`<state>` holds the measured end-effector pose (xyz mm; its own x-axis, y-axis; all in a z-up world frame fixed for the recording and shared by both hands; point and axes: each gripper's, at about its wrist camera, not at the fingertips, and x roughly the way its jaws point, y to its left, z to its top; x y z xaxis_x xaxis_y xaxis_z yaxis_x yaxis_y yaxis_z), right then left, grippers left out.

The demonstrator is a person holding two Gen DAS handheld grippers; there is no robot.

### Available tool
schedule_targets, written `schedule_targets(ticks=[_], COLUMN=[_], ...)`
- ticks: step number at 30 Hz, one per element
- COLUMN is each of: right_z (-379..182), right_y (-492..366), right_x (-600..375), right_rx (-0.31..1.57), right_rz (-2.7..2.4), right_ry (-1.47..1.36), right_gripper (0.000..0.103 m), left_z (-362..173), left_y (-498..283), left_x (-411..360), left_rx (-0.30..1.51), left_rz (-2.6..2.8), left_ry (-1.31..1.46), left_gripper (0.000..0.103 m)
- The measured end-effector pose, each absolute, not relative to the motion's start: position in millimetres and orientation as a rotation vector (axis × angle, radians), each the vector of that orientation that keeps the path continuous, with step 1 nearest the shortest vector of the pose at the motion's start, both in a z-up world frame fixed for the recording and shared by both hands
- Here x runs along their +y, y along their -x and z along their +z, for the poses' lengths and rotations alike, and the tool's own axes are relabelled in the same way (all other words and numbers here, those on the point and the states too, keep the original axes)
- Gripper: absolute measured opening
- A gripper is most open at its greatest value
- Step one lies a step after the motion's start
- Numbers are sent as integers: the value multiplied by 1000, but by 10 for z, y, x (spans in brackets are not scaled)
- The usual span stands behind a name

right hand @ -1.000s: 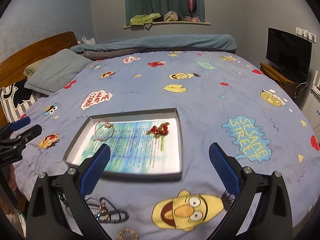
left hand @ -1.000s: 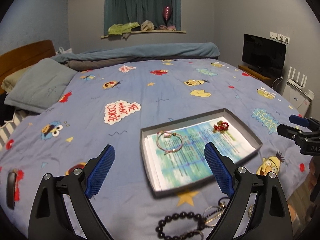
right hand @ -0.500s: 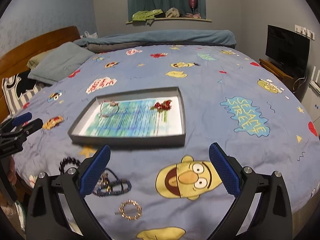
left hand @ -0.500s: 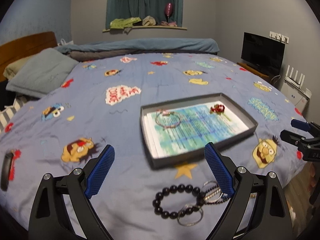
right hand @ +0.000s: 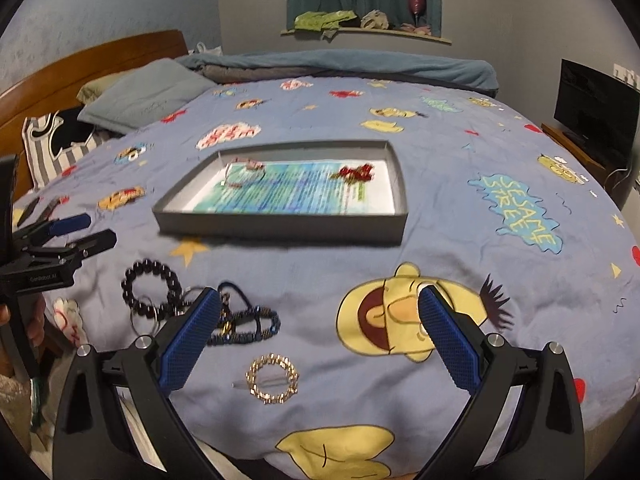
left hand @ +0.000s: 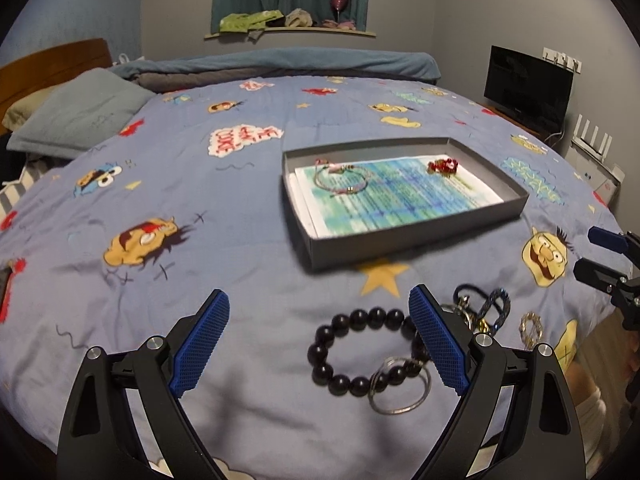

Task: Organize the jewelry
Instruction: 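Grasp the black bead bracelet with left tool while right tool grasps gold hair clip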

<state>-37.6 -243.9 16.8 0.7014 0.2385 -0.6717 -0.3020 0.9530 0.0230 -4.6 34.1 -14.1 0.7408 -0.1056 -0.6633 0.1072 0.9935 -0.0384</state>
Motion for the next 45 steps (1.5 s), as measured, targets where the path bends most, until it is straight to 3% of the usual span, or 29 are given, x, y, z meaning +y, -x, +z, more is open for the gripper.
schedule_targets(ticks=[33,41,45], right_z=[-390,-450,-508], right_y=[710,732,670], right_x=[-2401,-2354,-2340], right_rx=[777,790,807], right_rz=[323,358,337], right_ry=[62,60,72], right_gripper=[98,96,79], left_z=[-491,-598,-655], left_y=[225,194,145], left_x=[286,255,270], left_rx=[731,757,777], left_rz=[-173,-193,-186], left_ry=[7,-4,9], left_gripper=[89,70,60])
